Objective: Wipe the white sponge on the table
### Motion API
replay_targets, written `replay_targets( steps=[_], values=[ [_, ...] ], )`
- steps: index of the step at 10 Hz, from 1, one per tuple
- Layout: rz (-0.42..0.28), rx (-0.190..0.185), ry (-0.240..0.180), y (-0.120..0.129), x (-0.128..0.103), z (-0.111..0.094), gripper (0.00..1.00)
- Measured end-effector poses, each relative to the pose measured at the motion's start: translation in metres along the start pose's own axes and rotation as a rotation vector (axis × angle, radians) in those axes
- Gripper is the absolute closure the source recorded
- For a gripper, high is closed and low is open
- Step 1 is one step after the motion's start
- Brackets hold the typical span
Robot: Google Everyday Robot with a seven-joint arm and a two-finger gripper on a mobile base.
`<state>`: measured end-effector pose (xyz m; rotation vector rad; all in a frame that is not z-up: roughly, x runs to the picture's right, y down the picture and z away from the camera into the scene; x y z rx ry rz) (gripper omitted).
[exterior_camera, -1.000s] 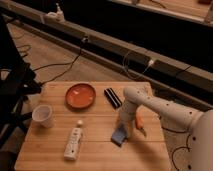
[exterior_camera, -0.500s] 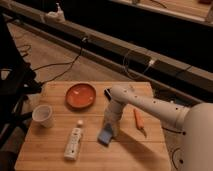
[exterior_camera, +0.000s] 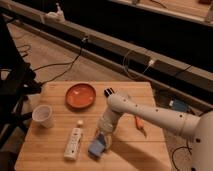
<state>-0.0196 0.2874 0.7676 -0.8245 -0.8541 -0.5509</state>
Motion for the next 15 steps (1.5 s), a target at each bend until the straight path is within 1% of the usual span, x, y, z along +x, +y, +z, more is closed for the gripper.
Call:
replay_targets(
  steps=[2,3,4,5,6,7,8,9,10,11,12,14,15],
  values=[
    [0.103,0.002,-0.035,0.041,0.003,0.006,1.00],
    [0.140,0.005,-0.045,0.054,0.007,0.007,1.00],
    [0.190,0.017,-0.050,0.068,0.017,0.005,1.00],
    [0.232,0.024,-0.039,0.082,0.030,-0.002,1.00],
    [0.263,0.027,-0.008,0.092,0.046,-0.013,1.00],
    [0.288,0.027,0.029,0.101,0.063,-0.027,1.00],
    [0.301,0.026,0.078,0.107,0.081,-0.044,1.00],
    [0.297,0.023,0.126,0.102,0.096,-0.065,1.00],
    [0.283,0.019,0.152,0.094,0.103,-0.076,1.00],
    [0.253,0.011,0.182,0.078,0.111,-0.086,1.00],
    [0.216,0.010,0.204,0.055,0.117,-0.092,1.00],
    [0.154,0.020,0.210,0.018,0.119,-0.091,1.00],
    [0.112,0.034,0.208,-0.004,0.115,-0.090,1.00]
  ],
)
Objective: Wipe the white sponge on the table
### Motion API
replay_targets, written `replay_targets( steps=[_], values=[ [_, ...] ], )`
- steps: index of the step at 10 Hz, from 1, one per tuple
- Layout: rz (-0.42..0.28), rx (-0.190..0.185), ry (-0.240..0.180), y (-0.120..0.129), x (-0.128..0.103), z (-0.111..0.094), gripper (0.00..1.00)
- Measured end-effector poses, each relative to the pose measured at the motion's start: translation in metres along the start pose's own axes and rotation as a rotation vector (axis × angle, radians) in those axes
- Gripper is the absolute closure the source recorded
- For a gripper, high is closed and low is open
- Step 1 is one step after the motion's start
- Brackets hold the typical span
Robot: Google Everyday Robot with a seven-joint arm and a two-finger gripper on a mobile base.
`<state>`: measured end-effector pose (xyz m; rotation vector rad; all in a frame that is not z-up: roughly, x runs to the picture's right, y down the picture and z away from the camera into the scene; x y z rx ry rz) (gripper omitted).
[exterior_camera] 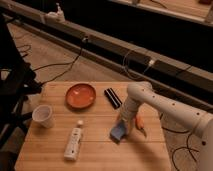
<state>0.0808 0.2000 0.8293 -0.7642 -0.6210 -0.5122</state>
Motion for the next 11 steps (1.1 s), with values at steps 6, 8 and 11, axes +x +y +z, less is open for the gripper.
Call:
replay_targets(
  steps=[6,8,11],
  values=[
    [-0.169,0.023,-0.096,-0.028,-0.080,0.029,1.00],
    [-0.176,0.004,-0.152,-0.011,-0.109,0.046,1.00],
    [-0.094,-0.008,-0.182,0.026,-0.115,0.056,1.00]
  ],
)
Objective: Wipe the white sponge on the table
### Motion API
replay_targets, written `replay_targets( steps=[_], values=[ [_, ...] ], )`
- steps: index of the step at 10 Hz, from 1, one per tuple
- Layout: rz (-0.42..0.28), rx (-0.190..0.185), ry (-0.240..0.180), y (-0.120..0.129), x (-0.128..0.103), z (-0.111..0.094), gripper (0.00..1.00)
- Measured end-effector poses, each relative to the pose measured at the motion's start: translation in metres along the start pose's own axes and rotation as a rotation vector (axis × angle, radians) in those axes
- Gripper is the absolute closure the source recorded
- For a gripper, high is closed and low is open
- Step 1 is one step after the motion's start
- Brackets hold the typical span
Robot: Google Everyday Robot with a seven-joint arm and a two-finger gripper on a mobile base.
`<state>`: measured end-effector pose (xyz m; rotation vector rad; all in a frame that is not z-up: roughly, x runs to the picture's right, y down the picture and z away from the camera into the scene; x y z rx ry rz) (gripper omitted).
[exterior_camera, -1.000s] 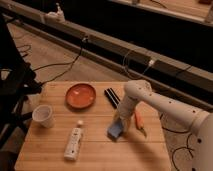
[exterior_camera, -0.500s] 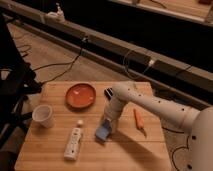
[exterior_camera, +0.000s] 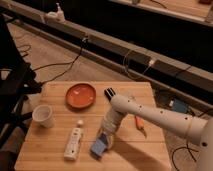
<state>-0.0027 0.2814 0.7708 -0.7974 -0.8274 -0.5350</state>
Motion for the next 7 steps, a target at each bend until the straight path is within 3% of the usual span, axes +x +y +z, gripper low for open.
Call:
replay_targets(
  steps=[3,6,7],
  values=[
    [0.143,0.009,0.073,0.043,0.038,-0.025,1.00],
    [0.189,0.013,0.143,0.048,0.074,-0.058,1.00],
    [0.187,0.012,0.148,0.047,0.077,-0.060,1.00]
  ],
)
